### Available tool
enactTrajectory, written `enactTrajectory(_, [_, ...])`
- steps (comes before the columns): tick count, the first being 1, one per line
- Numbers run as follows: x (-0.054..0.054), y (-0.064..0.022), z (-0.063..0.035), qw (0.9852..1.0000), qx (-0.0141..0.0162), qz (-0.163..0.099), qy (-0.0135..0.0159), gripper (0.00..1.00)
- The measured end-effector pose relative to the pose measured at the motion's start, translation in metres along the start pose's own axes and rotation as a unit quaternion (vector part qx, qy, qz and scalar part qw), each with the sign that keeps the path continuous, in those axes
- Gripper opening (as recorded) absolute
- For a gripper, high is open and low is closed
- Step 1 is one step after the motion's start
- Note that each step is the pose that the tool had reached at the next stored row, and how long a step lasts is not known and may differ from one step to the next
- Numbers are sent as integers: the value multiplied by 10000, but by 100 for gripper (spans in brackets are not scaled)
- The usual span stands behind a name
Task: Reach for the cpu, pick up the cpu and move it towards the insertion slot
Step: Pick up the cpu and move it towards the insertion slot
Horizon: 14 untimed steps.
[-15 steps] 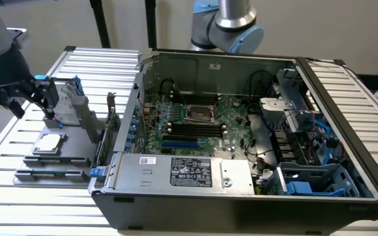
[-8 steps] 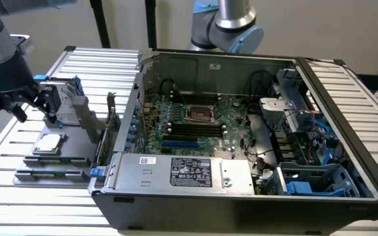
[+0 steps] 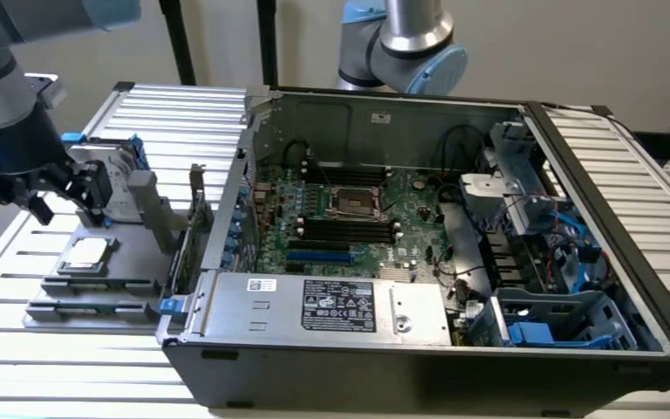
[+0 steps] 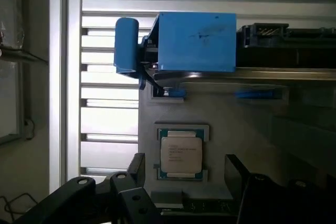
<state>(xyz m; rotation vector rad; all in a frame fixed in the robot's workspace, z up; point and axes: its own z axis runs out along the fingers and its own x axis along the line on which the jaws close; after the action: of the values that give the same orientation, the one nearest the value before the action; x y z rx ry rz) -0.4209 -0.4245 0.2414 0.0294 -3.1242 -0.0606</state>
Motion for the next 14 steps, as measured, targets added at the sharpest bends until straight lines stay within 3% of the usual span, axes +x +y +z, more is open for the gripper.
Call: enactTrajectory(14, [-1, -19, 254, 10000, 1, -1, -27, 71])
